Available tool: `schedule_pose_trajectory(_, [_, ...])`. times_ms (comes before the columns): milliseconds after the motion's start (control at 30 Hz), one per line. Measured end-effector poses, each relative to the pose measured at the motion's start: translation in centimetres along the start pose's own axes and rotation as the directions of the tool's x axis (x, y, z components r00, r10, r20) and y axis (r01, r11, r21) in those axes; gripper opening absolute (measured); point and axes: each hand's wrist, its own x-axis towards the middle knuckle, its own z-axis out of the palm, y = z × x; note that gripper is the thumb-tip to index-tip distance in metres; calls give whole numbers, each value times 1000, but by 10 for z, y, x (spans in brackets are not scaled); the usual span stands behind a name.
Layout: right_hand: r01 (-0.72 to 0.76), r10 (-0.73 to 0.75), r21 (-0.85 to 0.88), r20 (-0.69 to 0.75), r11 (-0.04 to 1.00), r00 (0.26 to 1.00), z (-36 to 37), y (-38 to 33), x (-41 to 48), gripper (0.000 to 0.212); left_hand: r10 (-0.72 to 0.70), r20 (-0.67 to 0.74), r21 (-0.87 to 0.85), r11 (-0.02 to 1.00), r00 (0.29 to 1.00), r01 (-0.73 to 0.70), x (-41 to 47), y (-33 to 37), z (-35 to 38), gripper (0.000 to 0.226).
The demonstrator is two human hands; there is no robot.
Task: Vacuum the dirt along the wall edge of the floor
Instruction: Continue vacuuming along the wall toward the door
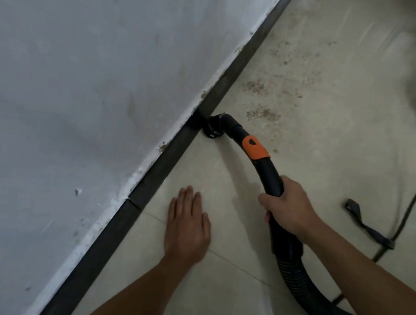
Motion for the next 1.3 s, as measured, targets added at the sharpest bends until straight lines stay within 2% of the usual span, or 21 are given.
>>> schedule_pose_trajectory(167, [-2,5,-47,67,999,998,-11,6,-10,19,4,23,28,1000,1000,-5,0,0,0,57])
schedule_pose_trajectory(367, [-10,4,-123,-55,992,998,-16,10,-23,21,7,37,33,999,999,-8,-1,2,-4,55])
schedule_pose_trajectory(567, [43,-35,-220,39,975,999,-3,-17,-19,24,16,60,47,999,998,-19,-2,0,-6,56])
schedule_pose_trajectory(667, [7,-10,-244,-11,970,1000,-20,8,-50,23,22,39,35,999,999,-23,-3,1,-9,63])
schedule_pose_trajectory(767, [-87,51,-259,-145,962,988,-46,55,-98,26,29,27,35,999,999,-30,-4,4,-11,68])
schedule_pose_trajectory(900, [-199,137,-184,-305,962,943,-79,93,-128,24,13,40,42,999,999,-14,-5,7,-13,65])
schedule_pose_trajectory(967, [-207,156,-118,-338,971,928,-87,95,-121,23,5,51,53,999,999,-7,-6,7,-14,65])
schedule_pose_trajectory(1133, [-162,170,52,-281,985,945,-76,76,-85,17,5,58,41,999,998,-7,-5,7,-14,69])
schedule_pose_trajectory(1300, [-116,132,83,-213,990,968,-51,50,-51,16,-2,66,36,999,998,0,-3,5,-11,64])
